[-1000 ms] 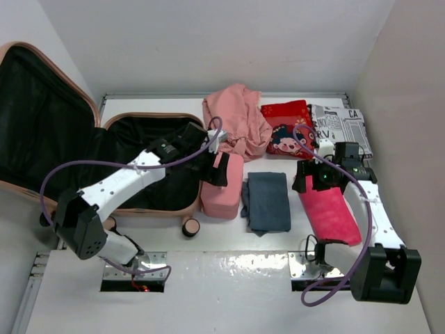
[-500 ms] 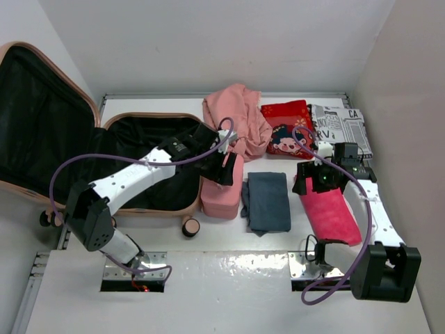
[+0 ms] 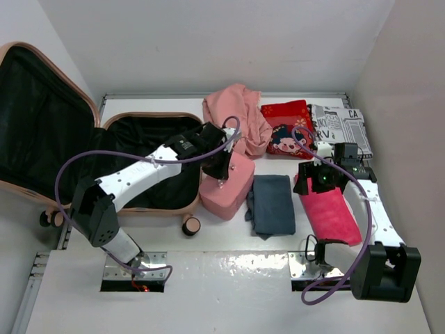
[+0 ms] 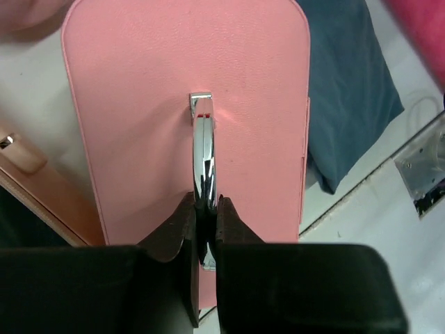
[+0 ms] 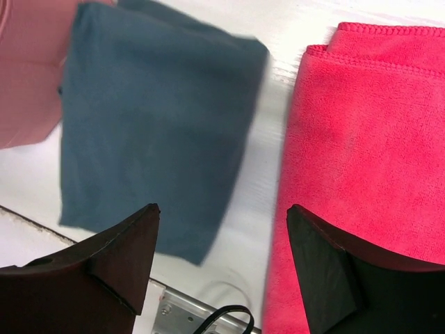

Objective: Pack the luggage

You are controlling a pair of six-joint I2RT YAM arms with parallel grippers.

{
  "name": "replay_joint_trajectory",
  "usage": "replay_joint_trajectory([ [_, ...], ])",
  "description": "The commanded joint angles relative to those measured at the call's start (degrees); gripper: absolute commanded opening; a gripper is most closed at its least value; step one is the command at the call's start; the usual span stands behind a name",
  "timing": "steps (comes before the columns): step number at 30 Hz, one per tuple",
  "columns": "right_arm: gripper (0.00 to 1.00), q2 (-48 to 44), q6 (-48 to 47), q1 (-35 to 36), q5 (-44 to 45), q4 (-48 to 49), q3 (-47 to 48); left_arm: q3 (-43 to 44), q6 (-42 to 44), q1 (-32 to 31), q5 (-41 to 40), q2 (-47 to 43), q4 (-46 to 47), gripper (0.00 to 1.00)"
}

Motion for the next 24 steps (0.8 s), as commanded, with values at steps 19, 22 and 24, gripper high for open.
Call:
replay_joint_trajectory([
  [19,0.71,-0.4,-2.1,1.1,-3.4,0.5,1.9,25.0,32.0,4.9,-3.0,-12.5,-8.4,0.0],
  [22,0.71,0.6,-2.1,1.9,-3.7,0.5,2.6,20.3,37.4,10.6,-3.0,-18.9,-7.8,0.0],
  [24,0.71,1.3,-2.1,2.7,-3.7,0.7,2.9,15.9,42.8,13.1,-4.2,-24.1,-6.0,0.0],
])
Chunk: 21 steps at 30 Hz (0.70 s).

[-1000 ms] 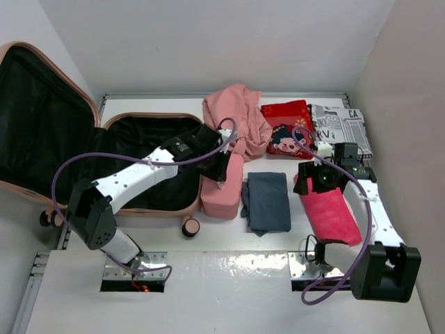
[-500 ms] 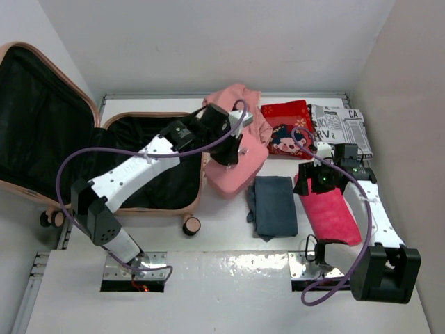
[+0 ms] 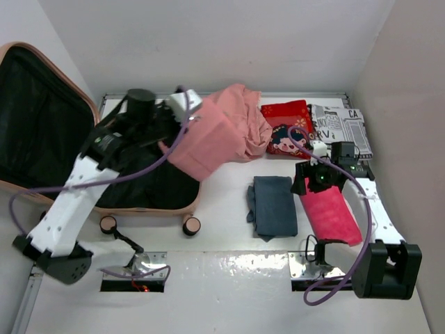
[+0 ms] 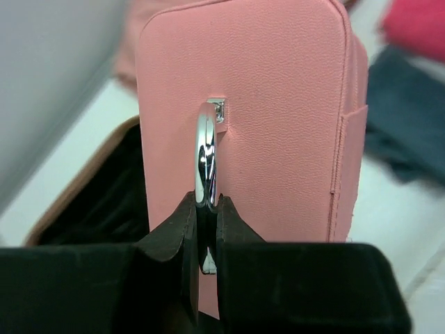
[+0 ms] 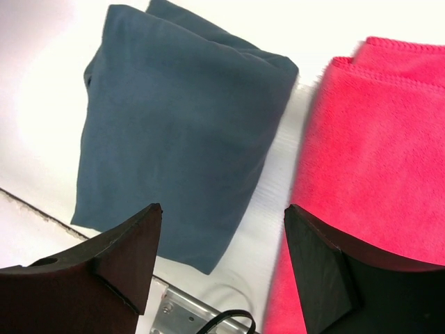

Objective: Pack the luggage

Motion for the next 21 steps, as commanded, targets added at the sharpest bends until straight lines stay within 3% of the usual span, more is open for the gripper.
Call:
replay_joint_trajectory([
  [1,0.71,0.9,-0.7,1.3,-1.7,0.9,2.9,-4.5,11.2,6.1,-4.4,-9.5,6.6,0.0],
  [7,0.69,3.0,-0.3,3.1,-1.7,1.9,3.1,-18.3,28.8,13.9,-10.1,-17.4,12.7,0.0],
  [17,0.69,5.8,-0.7,3.9,-1.6,1.3,6.0,-25.8,46.8,31.4,8.3,-13.7,11.6,0.0],
  [21,0.69,6.3,-1.0,4.0,-1.5,1.0,6.2,-28.6,60.9,38.9,14.1,-12.4,10.4,0.0],
])
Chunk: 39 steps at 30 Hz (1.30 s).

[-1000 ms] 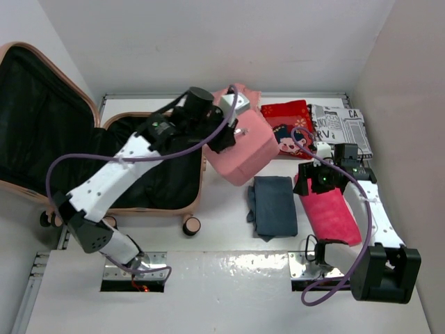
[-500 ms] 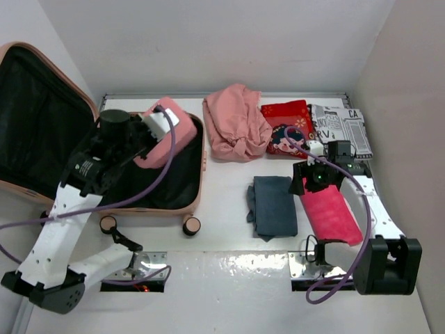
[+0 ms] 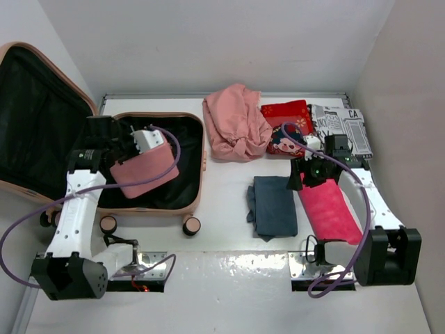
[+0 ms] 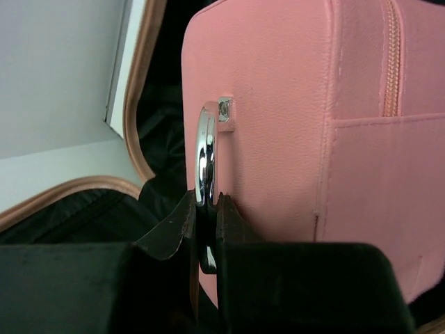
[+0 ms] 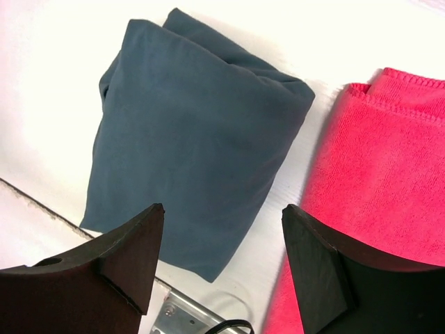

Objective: Pack the luggage

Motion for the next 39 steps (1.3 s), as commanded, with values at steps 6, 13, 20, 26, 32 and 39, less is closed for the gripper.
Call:
replay_joint_trajectory([
  [6,0.67,1.5,-0.9,0.4,-1.3,0.9,2.1,0.1,37.3,15.6,20.2,0.2,-2.3,0.0],
  [13,0.67,2.4,-1.0,0.3,-0.9,0.9,2.6,1.2,56.3,21.3,26.1,3.9,-14.5,0.0],
  [20,0.67,2.3,-1.0,0.4,-0.9,0.9,1.9,-0.5,67.3,25.5,25.5,6.2,-24.3,0.0],
  [26,0.67,2.3,-1.6,0.4,-0.7,0.3,2.3,-8.3,71.6,29.0,22.7,4.1,-23.3,0.0],
  [32,0.67,3.0,-1.9,0.4,-0.6,0.1,2.5,-14.9,76.4,31.9,21.8,1.7,-26.7,0.0],
  [39,0.67,3.3,-1.6,0.4,-1.0,-0.6,3.4,-18.4,75.6,32.5,21.3,0.4,-23.6,0.0],
])
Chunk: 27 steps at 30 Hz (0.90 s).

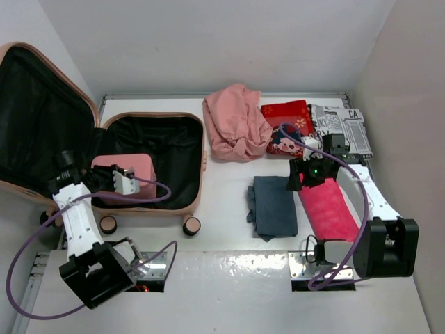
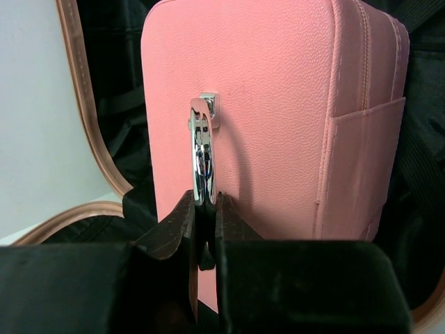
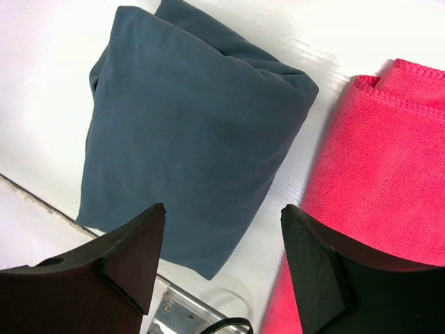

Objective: Pack the luggage

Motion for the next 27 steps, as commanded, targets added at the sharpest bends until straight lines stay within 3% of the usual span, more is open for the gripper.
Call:
replay_joint_trajectory([
  [1,0.67,0.1,-1.1,0.2,-1.1,-0.2,3.2,-3.0,20.8,1.2,-5.3,1.8,-11.8,0.03],
  [2,0.67,0.0,-1.2,0.2,-0.9,-0.1,3.2,-2.2,21.9,1.2,-6.0,2.4,-12.8,0.13],
  [4,0.67,0.0,-1.3,0.2,-0.9,-0.4,3.3,-1.2,22.7,1.7,-6.0,3.0,-15.7,0.21],
  [5,0.69,0.0,-1.2,0.2,-0.9,-0.3,3.3,-0.4,21.5,1.7,-6.0,3.0,-16.3,0.63],
  [6,0.69,0.2,-1.2,0.2,-0.9,-0.2,3.3,1.0,21.5,1.7,-6.0,3.0,-16.9,0.7],
  [15,0.7,0.7,-1.1,0.2,-1.1,0.3,3.9,4.7,17.2,2.2,-0.2,-0.4,-17.6,0.75],
  [27,0.7,0.7,-2.1,4.0,0.0,0.9,3.0,6.5,9.9,-10.3,-2.3,1.2,-17.6,0.75],
])
